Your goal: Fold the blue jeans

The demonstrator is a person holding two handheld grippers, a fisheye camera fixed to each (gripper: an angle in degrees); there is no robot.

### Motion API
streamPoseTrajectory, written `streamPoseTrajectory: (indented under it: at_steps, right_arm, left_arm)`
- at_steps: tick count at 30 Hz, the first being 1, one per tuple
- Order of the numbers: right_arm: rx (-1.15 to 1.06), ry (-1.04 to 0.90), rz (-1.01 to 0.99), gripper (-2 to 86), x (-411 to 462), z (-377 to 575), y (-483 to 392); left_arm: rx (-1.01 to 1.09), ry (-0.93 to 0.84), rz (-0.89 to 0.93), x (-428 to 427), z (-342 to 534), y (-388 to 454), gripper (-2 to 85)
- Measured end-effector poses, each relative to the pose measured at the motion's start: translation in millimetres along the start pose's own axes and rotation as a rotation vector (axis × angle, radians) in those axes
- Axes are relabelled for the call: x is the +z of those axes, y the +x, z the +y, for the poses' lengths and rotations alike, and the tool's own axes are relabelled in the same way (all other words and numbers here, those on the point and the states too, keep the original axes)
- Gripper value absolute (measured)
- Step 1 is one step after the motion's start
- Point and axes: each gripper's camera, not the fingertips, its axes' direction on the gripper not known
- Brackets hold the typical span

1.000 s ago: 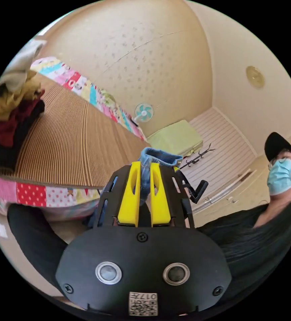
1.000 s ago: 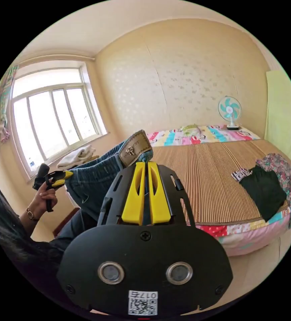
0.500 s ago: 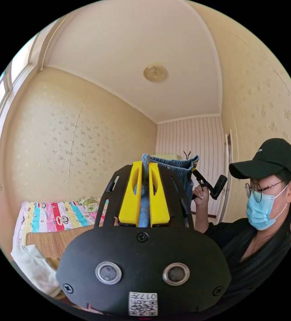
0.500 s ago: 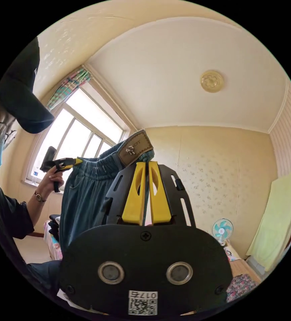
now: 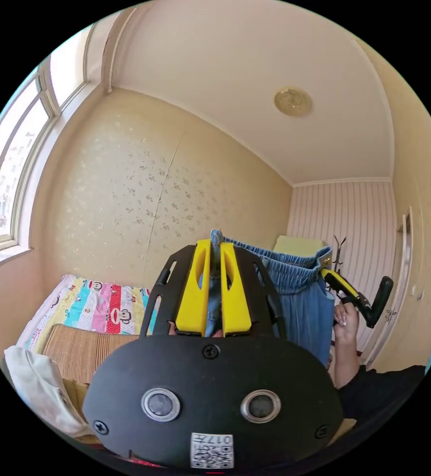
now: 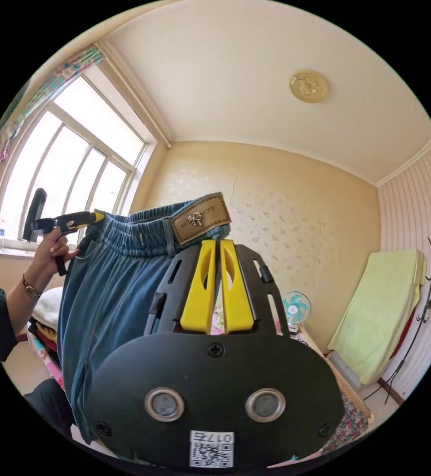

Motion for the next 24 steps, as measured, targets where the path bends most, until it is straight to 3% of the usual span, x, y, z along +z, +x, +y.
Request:
streamPoseTrajectory:
  at_steps: [3, 5, 7, 11, 15, 19, 24]
  right_arm:
    - [0.060, -0.194, 0.159, 3.5, 204, -29, 49]
    - [0.081, -0.381, 0.210, 3.6, 325, -19, 83]
    - [0.251, -0.588, 0.185, 3.1, 404, 52, 116]
    - [0.110, -0.591, -0.073, 3.4, 399, 204, 77]
    - [-0.001, -0.858, -0.336, 4.1, 335, 434, 19]
    - [0.160, -1.100, -0.535, 6.4, 233, 601, -16]
    - [0.507, -1.150, -0.663, 8.1, 107, 687, -25]
  left_arm:
    - [0.125, -0.109, -0.206, 181, -37, -24, 4.4]
    - [0.217, -0.310, -0.342, 307, -49, -65, 4.8]
    - [0.103, -0.437, -0.369, 354, -24, -107, 3.5]
    - [-0.091, -0.507, -0.040, 358, 128, -183, 0.5]
    - [0.006, -0.743, -0.010, 316, 290, -213, 1.8]
    - [-0.076, -0.958, -0.024, 213, 433, -237, 6.5]
    - [-0.312, -1.009, -0.045, 60, 514, -248, 10.7]
